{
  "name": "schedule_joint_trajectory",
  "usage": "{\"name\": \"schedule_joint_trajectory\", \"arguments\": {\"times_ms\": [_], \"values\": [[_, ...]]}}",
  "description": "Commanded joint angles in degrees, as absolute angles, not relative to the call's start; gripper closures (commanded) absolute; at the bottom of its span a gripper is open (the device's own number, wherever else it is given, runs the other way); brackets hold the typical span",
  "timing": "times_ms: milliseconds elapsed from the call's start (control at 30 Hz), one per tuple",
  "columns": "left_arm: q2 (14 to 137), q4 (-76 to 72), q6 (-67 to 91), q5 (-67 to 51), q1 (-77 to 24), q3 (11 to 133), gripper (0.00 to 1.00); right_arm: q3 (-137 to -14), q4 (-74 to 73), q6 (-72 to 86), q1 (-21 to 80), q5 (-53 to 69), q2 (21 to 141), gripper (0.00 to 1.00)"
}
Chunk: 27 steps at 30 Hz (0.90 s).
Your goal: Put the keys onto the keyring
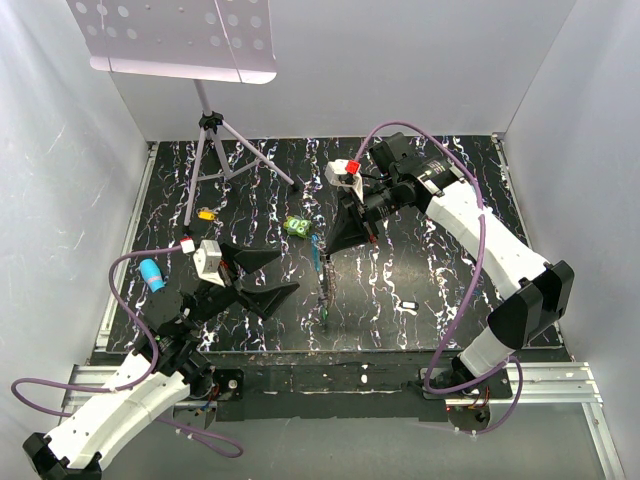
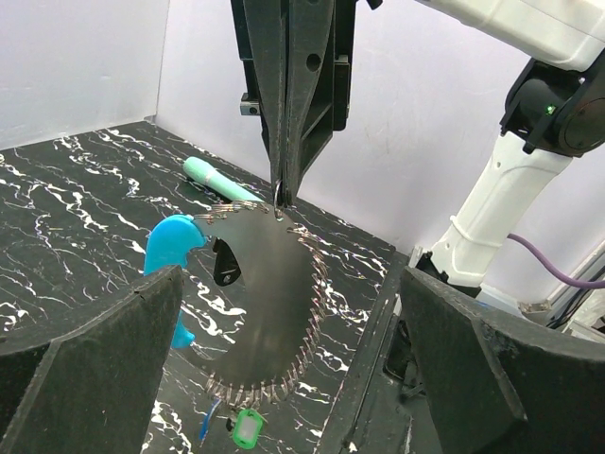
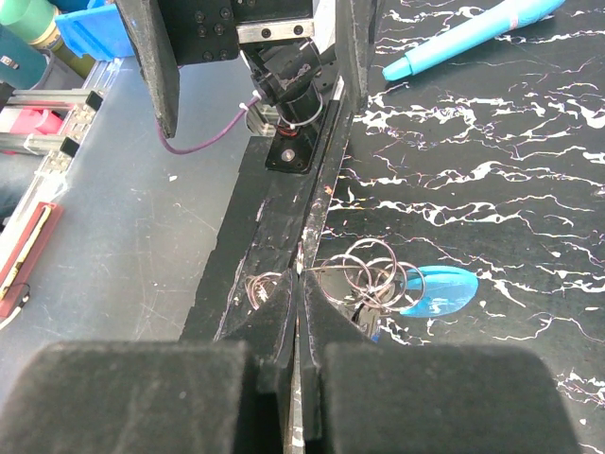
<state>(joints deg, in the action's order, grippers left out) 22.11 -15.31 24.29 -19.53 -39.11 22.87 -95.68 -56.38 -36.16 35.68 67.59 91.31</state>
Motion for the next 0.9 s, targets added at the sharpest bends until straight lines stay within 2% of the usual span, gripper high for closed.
{"name": "schedule_joint_trajectory", "arguments": {"times_ms": [0,433,700,867], "values": [[21.97,-16.17,24.17,-20.21,-39.2,22.32,0.02,-95.36,-54.49,-35.77,35.68,70.66,88.94,0.99],[21.27,-17.31,21.36,-22.14,-39.11,21.45,0.02,-96.06,-54.58,-35.68,35.68,71.19,89.65,0.99],[20.48,-16.44,14.33,-22.33,-39.02,21.71,0.09,-99.31,-54.49,-35.95,35.77,71.1,91.67,0.99],[21.88,-17.48,12.83,-21.27,-39.02,22.59,0.19,-100.28,-54.49,-36.03,35.77,71.54,91.76,0.99]]}}
